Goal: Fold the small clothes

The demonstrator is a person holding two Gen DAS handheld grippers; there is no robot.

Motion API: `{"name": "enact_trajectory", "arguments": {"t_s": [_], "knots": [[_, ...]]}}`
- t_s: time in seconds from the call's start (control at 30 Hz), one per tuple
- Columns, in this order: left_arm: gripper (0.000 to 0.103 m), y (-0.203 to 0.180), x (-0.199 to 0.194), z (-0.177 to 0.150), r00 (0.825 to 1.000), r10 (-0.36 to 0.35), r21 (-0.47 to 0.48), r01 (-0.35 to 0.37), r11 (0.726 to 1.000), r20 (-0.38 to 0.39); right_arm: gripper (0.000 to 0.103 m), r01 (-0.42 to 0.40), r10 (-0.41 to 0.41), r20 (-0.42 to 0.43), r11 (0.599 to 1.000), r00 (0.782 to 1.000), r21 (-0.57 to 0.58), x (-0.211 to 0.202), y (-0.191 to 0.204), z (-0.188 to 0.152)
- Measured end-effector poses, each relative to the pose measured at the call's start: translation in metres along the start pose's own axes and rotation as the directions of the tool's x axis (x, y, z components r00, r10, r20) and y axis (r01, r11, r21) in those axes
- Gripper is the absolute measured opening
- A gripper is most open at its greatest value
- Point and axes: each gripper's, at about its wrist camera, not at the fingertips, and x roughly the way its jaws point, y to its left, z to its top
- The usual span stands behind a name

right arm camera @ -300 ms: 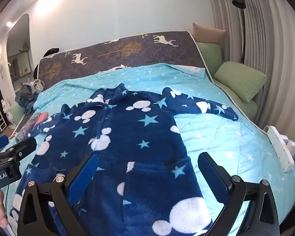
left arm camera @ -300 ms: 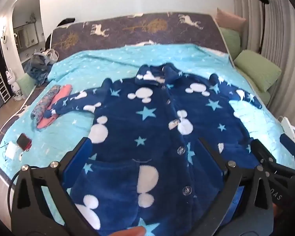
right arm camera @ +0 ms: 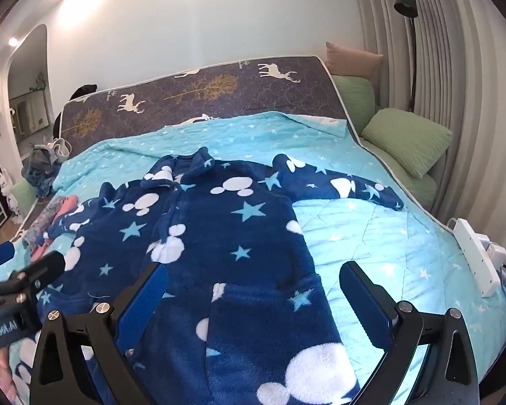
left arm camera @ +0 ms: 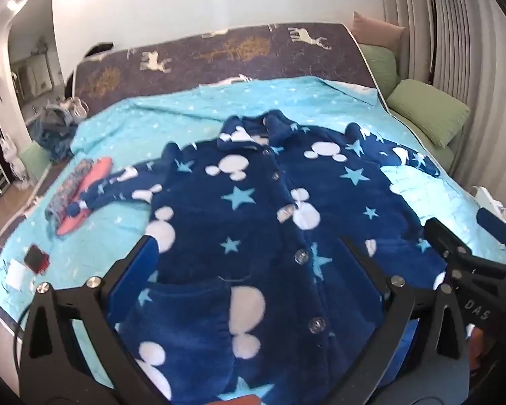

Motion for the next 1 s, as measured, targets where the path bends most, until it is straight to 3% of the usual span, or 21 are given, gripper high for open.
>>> {"name": "enact_trajectory", "arguments": {"t_s": [0.17, 0.33, 0.43, 0.67, 1.0], "knots": [[0.103, 0.006, 0.0, 0.004, 0.999, -0.01, -0.046, 0.012, 0.999, 0.047, 0.103, 0.007, -0.007, 0.004, 1.0, 1.0, -0.008, 0.003, 0.002, -0.005], [0.103, 0.005, 0.001, 0.006, 0.999, 0.013, 0.053, -0.015, 0.999, 0.035, 0.103, 0.012, -0.012, 0.012, 1.0, 1.0, -0.001, 0.001, 0.003, -0.004], [0.103, 0.008, 0.005, 0.005, 0.999, -0.036, 0.025, 0.037, 0.999, -0.002, 0.103, 0.009, -0.01, 0.016, 1.0, 1.0, 0.003, 0.001, 0.002, -0.004], [0.103, 0.016, 0.012, 0.004, 1.0, 0.011, -0.007, -0.011, 1.0, -0.023, 0.103, 0.016, -0.016, 0.014, 1.0, 1.0, -0.007, 0.0, 0.004, 0.0], [0.103, 0.016, 0.004, 0.001, 0.999, 0.005, 0.006, -0.006, 1.0, 0.045, 0.103, 0.015, -0.015, 0.01, 1.0, 1.0, -0.017, 0.001, 0.008, 0.001]]}}
